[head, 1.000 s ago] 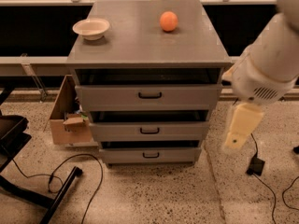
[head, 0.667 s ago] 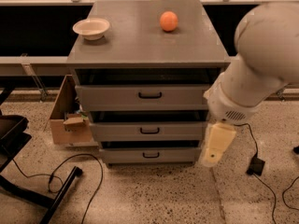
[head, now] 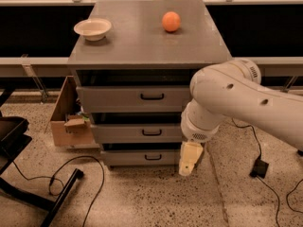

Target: Open middle drawer

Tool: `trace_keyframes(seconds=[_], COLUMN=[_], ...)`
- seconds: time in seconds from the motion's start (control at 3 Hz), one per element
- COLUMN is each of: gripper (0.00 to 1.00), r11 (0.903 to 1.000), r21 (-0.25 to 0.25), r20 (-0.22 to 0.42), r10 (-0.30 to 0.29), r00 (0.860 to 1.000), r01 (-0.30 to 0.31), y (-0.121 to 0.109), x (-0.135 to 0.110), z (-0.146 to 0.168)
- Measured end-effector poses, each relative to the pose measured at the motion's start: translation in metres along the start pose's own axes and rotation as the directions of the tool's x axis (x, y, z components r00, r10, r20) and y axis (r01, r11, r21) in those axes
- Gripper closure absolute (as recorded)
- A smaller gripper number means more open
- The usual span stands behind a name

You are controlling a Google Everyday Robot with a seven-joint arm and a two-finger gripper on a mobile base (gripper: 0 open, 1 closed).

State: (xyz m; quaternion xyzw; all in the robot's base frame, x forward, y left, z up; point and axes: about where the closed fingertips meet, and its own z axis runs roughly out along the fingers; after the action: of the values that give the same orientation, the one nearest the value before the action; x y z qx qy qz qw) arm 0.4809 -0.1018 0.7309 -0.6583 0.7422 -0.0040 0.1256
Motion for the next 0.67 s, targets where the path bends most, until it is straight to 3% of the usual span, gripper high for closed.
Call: trace_keyframes(seconds=[0.33,0.67], gripper=[0.00,0.00], r11=[0.9994,0.9996], r21=[-0.020,-0.011], r20=[-0.020,-0.011], r10=[-0.027,-0.025], r00=[0.999,1.000], r01=[0.027,0.025], y=[-0.0153,-0.0172], x=[0.0028,0.0039], z=[0.0514,0.0587])
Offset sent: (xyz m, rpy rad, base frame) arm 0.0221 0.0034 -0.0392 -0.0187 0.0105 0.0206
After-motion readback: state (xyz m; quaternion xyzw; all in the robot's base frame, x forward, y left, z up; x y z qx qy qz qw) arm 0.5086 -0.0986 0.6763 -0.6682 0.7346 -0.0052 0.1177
